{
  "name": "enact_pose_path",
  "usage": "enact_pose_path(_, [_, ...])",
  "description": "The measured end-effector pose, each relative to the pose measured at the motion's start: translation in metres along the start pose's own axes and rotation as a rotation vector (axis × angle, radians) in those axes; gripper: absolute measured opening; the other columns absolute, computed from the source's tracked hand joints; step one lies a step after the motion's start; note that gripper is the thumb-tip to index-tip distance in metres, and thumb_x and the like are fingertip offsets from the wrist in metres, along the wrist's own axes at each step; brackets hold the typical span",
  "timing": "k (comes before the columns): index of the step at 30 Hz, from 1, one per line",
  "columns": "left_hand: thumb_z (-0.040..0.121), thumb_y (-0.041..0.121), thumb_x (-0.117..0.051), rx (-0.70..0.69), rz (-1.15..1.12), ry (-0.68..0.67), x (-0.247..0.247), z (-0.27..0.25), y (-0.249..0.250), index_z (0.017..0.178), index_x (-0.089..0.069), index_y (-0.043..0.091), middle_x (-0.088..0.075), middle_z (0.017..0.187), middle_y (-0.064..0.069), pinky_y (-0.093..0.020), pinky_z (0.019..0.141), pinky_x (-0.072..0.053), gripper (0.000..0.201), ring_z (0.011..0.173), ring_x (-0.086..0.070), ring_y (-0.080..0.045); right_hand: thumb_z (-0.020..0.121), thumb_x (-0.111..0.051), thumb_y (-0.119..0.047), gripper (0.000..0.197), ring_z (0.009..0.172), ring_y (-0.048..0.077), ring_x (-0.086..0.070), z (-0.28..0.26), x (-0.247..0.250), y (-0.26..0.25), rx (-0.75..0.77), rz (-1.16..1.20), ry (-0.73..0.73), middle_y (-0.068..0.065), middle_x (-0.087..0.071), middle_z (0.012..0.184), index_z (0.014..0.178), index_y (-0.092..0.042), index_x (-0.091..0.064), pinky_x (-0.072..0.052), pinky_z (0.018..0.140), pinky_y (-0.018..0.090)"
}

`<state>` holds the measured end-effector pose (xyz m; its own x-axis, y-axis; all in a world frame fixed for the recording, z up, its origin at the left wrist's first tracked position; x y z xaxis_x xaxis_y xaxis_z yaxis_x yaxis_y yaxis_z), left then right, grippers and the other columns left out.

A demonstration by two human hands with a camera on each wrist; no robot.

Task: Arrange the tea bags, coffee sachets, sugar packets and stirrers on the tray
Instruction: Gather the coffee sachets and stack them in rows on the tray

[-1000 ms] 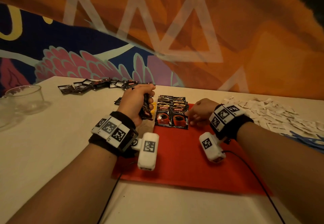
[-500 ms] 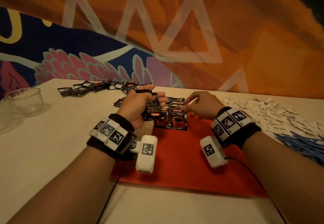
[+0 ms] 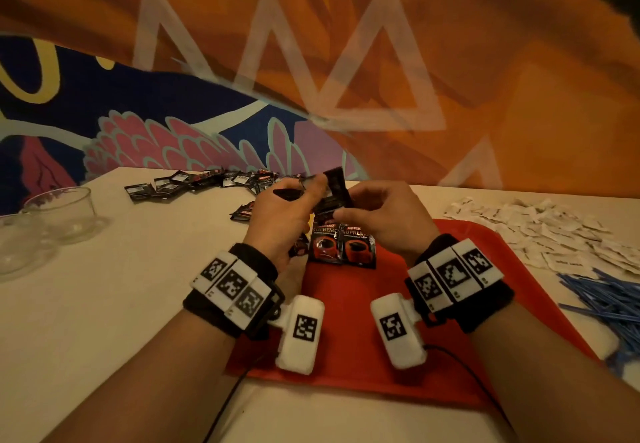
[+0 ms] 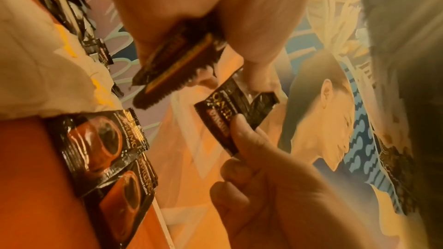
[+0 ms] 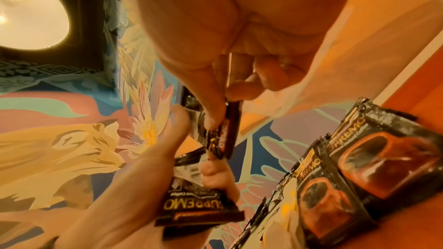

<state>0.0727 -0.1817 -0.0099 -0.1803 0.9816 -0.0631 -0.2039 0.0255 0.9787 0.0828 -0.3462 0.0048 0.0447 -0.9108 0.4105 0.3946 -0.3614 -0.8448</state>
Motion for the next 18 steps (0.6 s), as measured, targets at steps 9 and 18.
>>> enact_pose_path(9, [0.097, 0.033, -0.061, 0.370, -0.338, -0.287, -0.0026, -0.0037, 0.0016, 0.094, -0.065, 0.012, -0.055, 0.065, 0.000, -0.019, 0.040, -0.038, 0.021, 0.045, -0.046, -0.009, 0.078, -0.068, 0.007, 0.043, 0.081, -0.001, -0.070, -0.0015, 0.0019, -0.0054, 0.271, -0.046, 0.163, -0.018, -0.071, 0.083, 0.077, -0.035, -0.072, -0.053, 0.073, 0.017])
enact_pose_path(18, [0.091, 0.010, -0.068, 0.153, -0.313, -0.125, -0.0011, -0.0023, 0.0036, 0.110, -0.065, 0.008, -0.059, 0.074, -0.004, -0.021, 0.046, -0.045, 0.019, 0.054, -0.050, -0.010, 0.081, -0.079, -0.016, 0.018, 0.083, 0.013, -0.073, 0.0003, 0.0061, 0.0017, 0.008, 0.178, 0.075, -0.001, -0.076, 0.086, 0.094, -0.026, -0.071, -0.059, 0.079, 0.040])
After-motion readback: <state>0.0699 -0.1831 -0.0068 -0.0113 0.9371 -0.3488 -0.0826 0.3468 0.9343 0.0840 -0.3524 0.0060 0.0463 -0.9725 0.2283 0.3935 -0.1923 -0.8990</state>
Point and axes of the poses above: each hand's wrist, its own z-axis towards the middle knuckle, its own x-axis out of the back of the hand, y = z × x, the point moved 2 cm from there along z, towards the middle knuckle
